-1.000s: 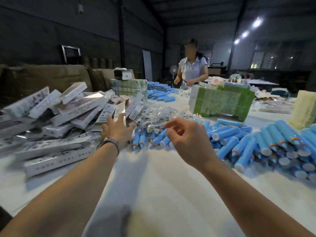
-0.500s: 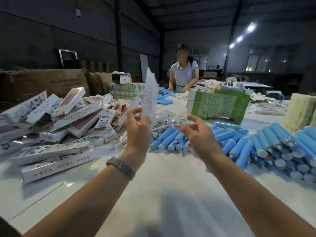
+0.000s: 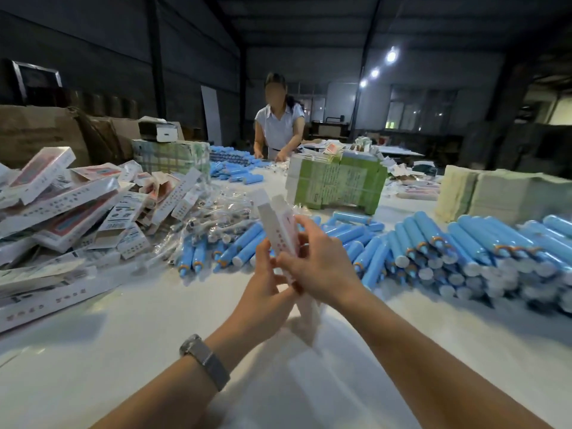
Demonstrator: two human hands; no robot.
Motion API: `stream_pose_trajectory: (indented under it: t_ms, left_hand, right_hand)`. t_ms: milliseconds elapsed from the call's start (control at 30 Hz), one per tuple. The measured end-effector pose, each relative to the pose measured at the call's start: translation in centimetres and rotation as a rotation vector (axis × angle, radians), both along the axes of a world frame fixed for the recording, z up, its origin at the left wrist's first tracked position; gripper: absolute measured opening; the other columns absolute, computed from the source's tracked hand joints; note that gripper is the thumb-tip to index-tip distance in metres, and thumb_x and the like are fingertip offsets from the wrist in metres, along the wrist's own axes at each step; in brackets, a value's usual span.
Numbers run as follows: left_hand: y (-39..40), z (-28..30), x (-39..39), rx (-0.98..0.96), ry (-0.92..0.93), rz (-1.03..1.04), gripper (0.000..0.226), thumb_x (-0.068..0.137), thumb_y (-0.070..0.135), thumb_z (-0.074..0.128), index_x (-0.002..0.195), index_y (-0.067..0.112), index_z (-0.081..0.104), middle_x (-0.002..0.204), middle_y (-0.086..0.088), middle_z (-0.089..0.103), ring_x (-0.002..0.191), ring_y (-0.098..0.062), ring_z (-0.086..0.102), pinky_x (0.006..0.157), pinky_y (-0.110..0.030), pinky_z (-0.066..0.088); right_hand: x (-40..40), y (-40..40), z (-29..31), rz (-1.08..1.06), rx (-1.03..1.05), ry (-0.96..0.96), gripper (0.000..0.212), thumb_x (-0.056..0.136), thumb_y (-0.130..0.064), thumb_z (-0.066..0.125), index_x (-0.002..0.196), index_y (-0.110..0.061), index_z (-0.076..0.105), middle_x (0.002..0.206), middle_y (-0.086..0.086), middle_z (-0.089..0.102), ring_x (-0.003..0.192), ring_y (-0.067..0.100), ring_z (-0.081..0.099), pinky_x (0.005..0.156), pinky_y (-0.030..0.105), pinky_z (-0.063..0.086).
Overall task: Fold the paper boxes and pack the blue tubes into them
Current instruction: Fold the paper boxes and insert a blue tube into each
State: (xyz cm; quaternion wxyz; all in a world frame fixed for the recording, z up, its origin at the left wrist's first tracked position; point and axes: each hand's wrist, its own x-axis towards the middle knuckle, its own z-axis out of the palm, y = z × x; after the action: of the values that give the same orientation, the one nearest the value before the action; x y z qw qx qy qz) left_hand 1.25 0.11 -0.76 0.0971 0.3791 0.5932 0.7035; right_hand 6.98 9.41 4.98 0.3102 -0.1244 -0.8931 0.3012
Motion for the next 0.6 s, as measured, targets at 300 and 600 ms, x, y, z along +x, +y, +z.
stream_pose_trajectory:
  t_ms: [300,600]
  left_hand:
    - [-1.2,-0.1,-2.3,-0.039,0.172,0.311,0.027,0.077,0.041,0.055,0.099,0.039,0.041,0.089,0.012,0.066,0.08,-0.017,0.066,0.076,-0.055,0.055]
    - [-1.6,-0.1,-2.7,-0.041,0.276,0.266,0.02,0.089,0.049,0.055,0.099,0.034,0.045,0.094,0.02,0.064,0.085,-0.005,0.064,0.075,-0.033,0.056]
  right_hand:
    - [0.5,5.0,1.5,0.234,-0.234,-0.044,0.041,0.091,-0.009,0.054,0.13,-0.023,0.058,0.117,-0.004,0.069,0.108,0.009,0.063,0.082,0.02,0.05]
    - [0.1,9.9,-4.1,-0.086,0.585,-0.534,0.037,0.085,-0.035,0.071,0.121,-0.039,0.064,0.12,-0.02,0.059,0.097,0.011,0.03,0.086,0.036,0.045]
